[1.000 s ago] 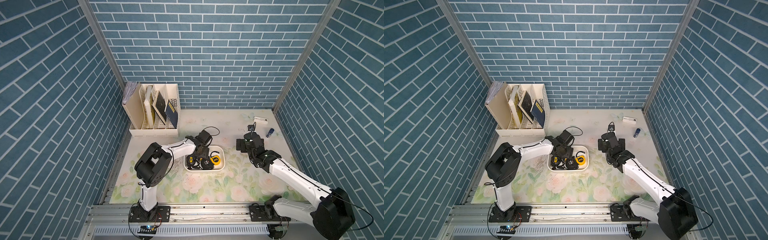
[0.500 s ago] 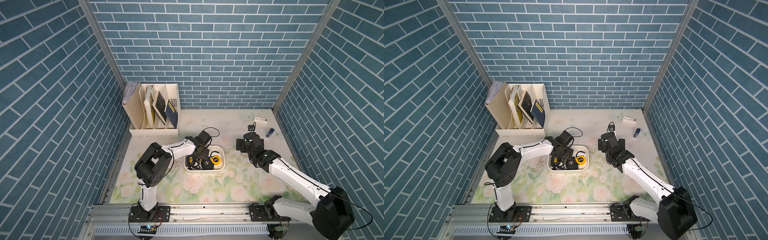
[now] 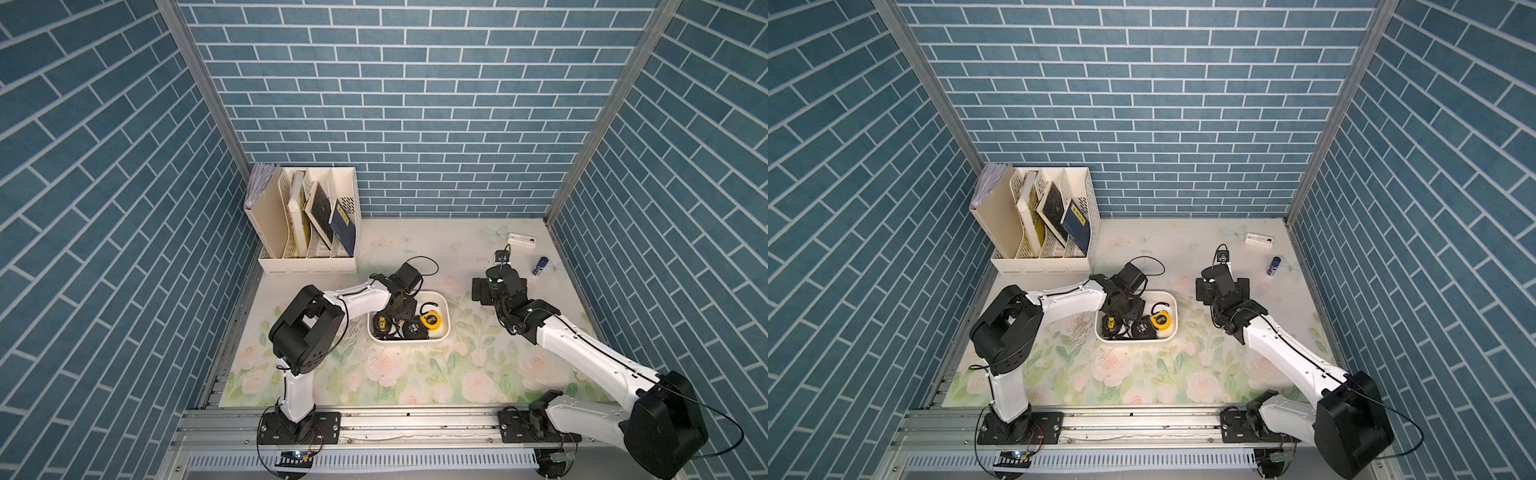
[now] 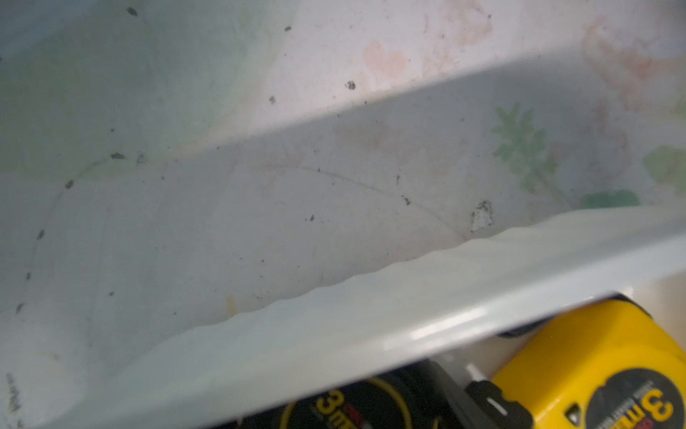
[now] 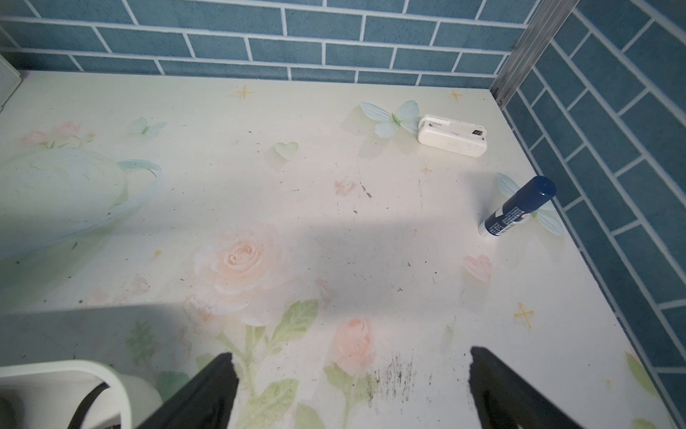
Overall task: Take the tape measure out of the storage box
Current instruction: Pick up the tape measure from the storage box.
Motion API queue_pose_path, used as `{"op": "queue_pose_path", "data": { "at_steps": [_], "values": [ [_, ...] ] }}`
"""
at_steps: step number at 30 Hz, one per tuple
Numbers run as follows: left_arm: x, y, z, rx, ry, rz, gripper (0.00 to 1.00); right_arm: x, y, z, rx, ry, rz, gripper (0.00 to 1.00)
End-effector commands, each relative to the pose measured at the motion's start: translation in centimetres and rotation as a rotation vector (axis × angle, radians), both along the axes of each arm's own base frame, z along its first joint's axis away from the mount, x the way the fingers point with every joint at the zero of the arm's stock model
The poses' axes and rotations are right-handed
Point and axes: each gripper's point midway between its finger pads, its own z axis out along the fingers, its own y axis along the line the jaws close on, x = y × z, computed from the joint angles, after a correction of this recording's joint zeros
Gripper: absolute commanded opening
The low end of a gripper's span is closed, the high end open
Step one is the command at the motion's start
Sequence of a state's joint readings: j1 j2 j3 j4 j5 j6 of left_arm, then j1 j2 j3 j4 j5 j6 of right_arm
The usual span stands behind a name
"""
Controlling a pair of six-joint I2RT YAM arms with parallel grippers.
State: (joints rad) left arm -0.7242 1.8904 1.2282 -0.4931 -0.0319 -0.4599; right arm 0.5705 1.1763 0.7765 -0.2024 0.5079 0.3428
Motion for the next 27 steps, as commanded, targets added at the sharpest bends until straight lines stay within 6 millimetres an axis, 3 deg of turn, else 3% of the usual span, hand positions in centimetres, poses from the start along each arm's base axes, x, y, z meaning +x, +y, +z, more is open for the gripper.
{"op": "queue_pose_path", "data": {
  "at_steps": [1, 4, 11, 15, 19, 27],
  "values": [
    [0.5, 0.5, 2.3, -0.003, -0.042, 0.024, 0.16, -0.1, 0.0, -0.7, 0.024, 0.013, -0.016, 1.0],
    [0.8, 0.4, 4.9, -0.036, -0.09, 0.04, 0.0, -0.3, 0.5, -0.9, 0.044, 0.016, 0.009, 1.0],
    [1.0, -0.1, 11.2, -0.156, -0.18, 0.06, 0.0, -0.8, 1.5, -0.6, 0.108, 0.008, 0.068, 1.0],
    [1.2, -0.9, 14.5, -0.254, -0.215, 0.078, 0.0, -1.5, 2.4, 0.7, 0.18, -0.048, 0.13, 0.97],
    [0.9, -3.2, 17.1, -0.447, -0.19, 0.099, 0.0, -2.7, 3.6, 2.3, 0.26, -0.124, 0.22, 0.96],
    [0.2, -8.1, 20.3, -0.842, -0.028, 0.16, 0.0, -5.7, 7.4, 5.6, 0.45, -0.294, 0.425, 0.94]
  ]
}}
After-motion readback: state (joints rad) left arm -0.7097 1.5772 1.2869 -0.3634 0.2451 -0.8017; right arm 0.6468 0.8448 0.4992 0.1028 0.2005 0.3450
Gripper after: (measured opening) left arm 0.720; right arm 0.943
